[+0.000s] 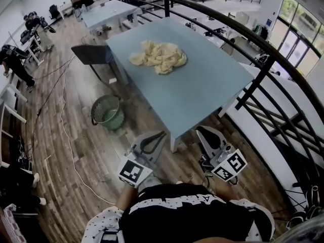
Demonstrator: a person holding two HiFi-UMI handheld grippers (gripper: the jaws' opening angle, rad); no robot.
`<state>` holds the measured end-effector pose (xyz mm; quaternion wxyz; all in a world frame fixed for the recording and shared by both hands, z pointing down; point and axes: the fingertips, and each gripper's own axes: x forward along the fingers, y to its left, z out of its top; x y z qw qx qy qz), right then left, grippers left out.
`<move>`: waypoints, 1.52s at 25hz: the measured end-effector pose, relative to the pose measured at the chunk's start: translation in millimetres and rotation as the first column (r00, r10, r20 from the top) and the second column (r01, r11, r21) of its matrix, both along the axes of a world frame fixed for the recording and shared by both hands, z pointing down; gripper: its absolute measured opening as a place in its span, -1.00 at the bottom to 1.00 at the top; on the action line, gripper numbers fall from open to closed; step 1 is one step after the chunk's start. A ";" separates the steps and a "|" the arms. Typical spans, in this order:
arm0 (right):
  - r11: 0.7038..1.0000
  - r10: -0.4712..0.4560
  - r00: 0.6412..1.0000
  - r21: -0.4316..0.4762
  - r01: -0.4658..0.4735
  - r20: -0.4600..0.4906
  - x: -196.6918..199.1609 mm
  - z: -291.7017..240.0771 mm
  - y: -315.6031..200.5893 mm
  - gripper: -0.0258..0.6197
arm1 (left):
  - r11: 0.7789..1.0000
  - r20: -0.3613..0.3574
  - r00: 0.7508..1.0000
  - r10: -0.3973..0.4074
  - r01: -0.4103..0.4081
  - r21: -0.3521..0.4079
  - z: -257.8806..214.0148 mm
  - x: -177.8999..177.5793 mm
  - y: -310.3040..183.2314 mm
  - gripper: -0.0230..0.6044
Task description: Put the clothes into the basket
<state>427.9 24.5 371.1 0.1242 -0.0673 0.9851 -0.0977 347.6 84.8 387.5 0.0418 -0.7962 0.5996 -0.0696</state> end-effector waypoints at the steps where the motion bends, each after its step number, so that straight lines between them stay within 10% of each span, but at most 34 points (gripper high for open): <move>1: 1.000 0.006 1.000 -0.002 -0.006 -0.006 -4.8 0.4 0.4 -0.82 | 1.000 0.004 1.000 0.003 -0.003 -0.006 -0.5 -5.6 -0.6 -0.88; 38: 0.989 -0.134 0.988 0.051 0.138 -0.083 -232.8 -12.8 47.0 -0.82 | 0.983 -0.090 0.979 -0.182 0.183 0.003 7.6 -235.7 59.3 -0.88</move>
